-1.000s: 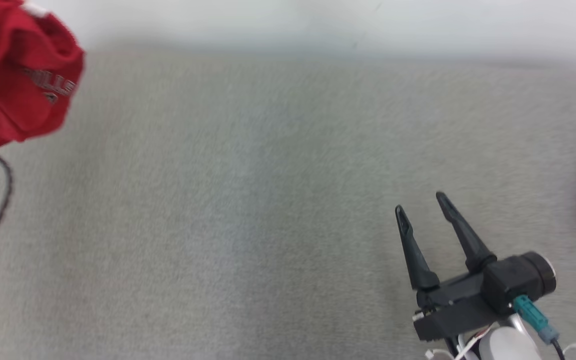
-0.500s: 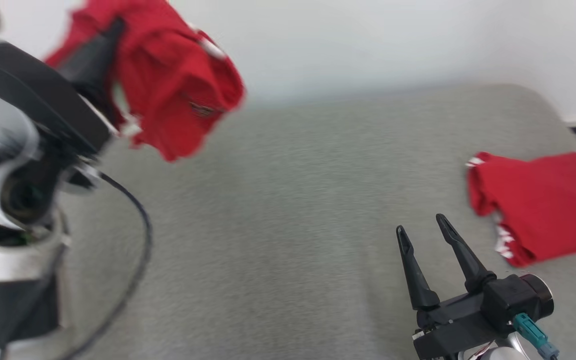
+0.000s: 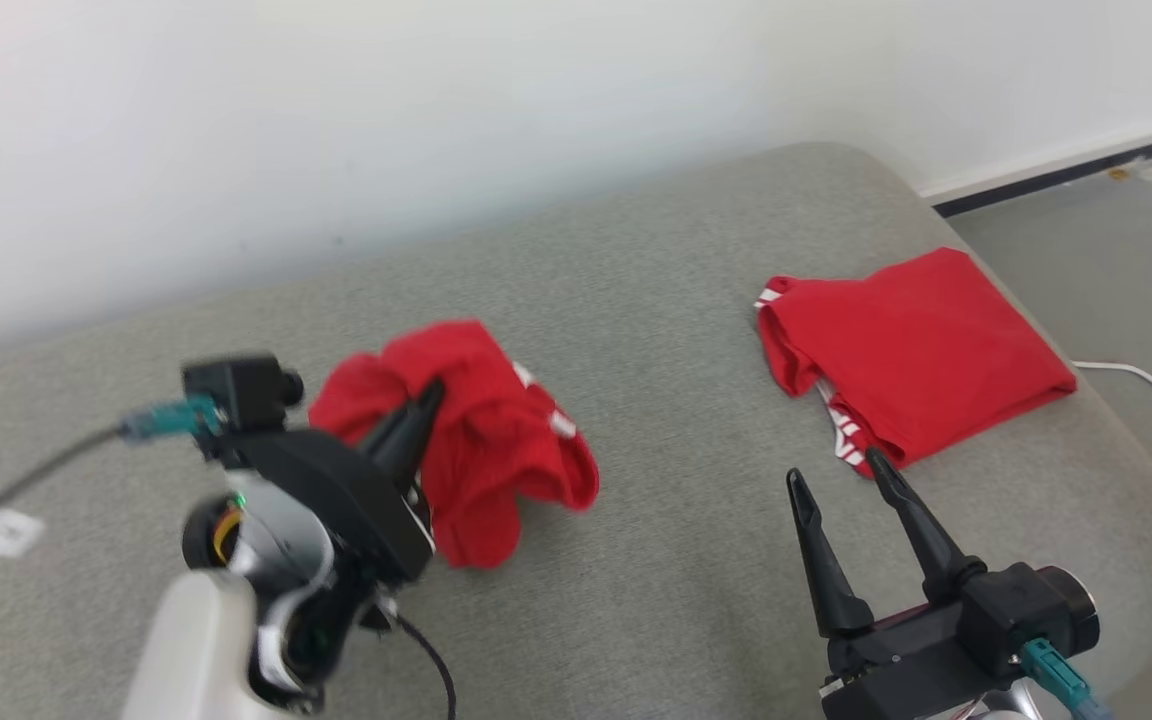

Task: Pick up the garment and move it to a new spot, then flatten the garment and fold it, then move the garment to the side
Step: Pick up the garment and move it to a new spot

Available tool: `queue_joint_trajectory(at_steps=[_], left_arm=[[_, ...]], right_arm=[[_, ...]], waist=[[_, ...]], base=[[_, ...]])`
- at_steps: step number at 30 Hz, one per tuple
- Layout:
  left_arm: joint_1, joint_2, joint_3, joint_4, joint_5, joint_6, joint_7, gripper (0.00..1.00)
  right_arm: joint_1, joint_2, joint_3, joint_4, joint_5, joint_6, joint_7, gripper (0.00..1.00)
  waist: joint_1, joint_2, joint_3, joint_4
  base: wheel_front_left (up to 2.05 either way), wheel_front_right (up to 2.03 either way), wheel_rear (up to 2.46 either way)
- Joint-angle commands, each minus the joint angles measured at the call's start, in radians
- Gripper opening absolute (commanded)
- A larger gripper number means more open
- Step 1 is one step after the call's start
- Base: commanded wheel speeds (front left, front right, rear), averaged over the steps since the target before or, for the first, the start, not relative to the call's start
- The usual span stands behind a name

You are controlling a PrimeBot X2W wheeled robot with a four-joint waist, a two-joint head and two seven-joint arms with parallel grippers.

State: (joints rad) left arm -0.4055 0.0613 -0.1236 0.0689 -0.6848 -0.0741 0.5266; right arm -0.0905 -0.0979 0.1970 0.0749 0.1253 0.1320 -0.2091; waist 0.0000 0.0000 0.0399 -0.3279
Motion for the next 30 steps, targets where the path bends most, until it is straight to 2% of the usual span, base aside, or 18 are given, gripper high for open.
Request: queue_joint_trajectory(at_steps=[1, 3, 8, 10, 12, 16, 19, 26, 30], left_arm=[[0.031, -0.003, -0.024, 0.069, 0.026, -0.017, -0.077, 0.00], [0.042, -0.004, -0.032, 0.113, 0.038, -0.019, -0.114, 0.00], [0.063, -0.003, -0.068, 0.329, 0.120, -0.021, -0.291, 0.00], [0.055, 0.003, -0.079, 0.403, 0.153, -0.019, -0.358, 0.99], [0.041, 0.002, -0.092, 0.463, 0.185, -0.011, -0.406, 1.00], [0.015, -0.005, -0.091, 0.541, 0.176, 0.015, -0.481, 1.00], [0.011, -0.008, -0.102, 0.559, 0.163, 0.013, -0.522, 1.00], [0.065, 0.009, -0.089, 0.495, 0.196, 0.020, -0.729, 1.00], [0.142, 0.035, -0.056, 0.415, 0.237, 0.034, -0.787, 1.00]], right_arm=[[0.009, 0.004, 0.007, 0.000, 0.007, -0.003, 0.002, 1.00], [0.010, 0.006, 0.010, 0.001, 0.009, -0.003, 0.002, 1.00], [0.017, 0.014, 0.031, 0.017, 0.018, -0.003, 0.007, 1.00], [0.019, 0.014, 0.036, 0.022, 0.019, -0.003, 0.010, 1.00], [0.022, 0.012, 0.031, 0.024, 0.019, -0.003, 0.011, 1.00], [0.029, 0.006, 0.012, 0.021, 0.013, -0.003, 0.013, 1.00], [0.036, 0.005, -0.001, 0.017, 0.009, -0.003, 0.013, 1.00], [0.058, 0.015, -0.062, 0.009, 0.000, -0.003, 0.017, 1.00], [0.072, 0.019, -0.095, 0.011, -0.005, -0.003, 0.014, 1.00]], waist=[[0.0000, 0.0000, 0.001, -0.041], [0.0000, 0.0000, 0.001, -0.046], [0.0000, 0.0000, -0.002, -0.062], [0.0000, 0.0000, -0.004, -0.062], [0.0000, 0.0000, -0.007, -0.054], [0.0000, 0.0000, -0.016, -0.023], [0.0000, 0.0000, -0.026, 0.007], [0.0000, 0.0000, -0.045, 0.089], [0.0000, 0.0000, -0.052, 0.133]], base=[[0.00, 0.00, 0.00], [0.00, 0.00, 0.00], [0.00, 0.00, 0.00], [0.00, 0.00, 0.00], [0.00, 0.00, 0.00], [0.00, 0.00, 0.00], [0.00, 0.00, 0.00], [0.00, 0.00, 0.00], [0.00, 0.00, 0.00]])
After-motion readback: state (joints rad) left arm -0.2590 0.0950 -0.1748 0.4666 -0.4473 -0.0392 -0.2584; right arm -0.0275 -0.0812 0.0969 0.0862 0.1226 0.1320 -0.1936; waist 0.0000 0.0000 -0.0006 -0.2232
